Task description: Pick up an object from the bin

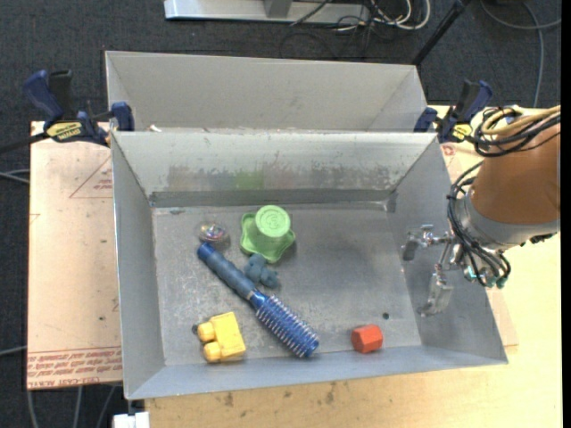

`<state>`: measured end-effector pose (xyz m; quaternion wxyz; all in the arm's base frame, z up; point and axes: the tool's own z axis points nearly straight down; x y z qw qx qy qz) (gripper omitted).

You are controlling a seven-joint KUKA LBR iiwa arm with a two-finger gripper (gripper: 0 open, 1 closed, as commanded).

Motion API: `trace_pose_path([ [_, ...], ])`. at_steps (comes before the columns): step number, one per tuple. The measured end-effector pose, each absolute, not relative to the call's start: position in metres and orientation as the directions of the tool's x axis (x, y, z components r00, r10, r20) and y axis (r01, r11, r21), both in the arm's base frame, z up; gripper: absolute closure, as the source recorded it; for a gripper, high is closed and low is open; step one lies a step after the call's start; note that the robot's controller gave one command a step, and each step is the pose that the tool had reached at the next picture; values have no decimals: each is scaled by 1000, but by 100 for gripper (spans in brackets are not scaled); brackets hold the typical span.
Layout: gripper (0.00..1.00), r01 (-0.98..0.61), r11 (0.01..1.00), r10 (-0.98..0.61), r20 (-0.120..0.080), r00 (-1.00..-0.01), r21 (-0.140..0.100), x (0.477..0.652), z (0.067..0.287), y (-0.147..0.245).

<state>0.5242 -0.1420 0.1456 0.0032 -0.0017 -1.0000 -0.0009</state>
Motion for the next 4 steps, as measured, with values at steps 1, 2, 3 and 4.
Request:
trace_pose_path([
  [1,0,28,1000,28,9,-1000,6,483,94,-79],
  [2,0,-89,996,-89,-16,-996,-2,483,72,-52],
  [3,100,-90,996,-90,-2,-996,0,479,70,-53],
  [4,0,-90,996,-90,-18,-996,-2,483,71,-52],
])
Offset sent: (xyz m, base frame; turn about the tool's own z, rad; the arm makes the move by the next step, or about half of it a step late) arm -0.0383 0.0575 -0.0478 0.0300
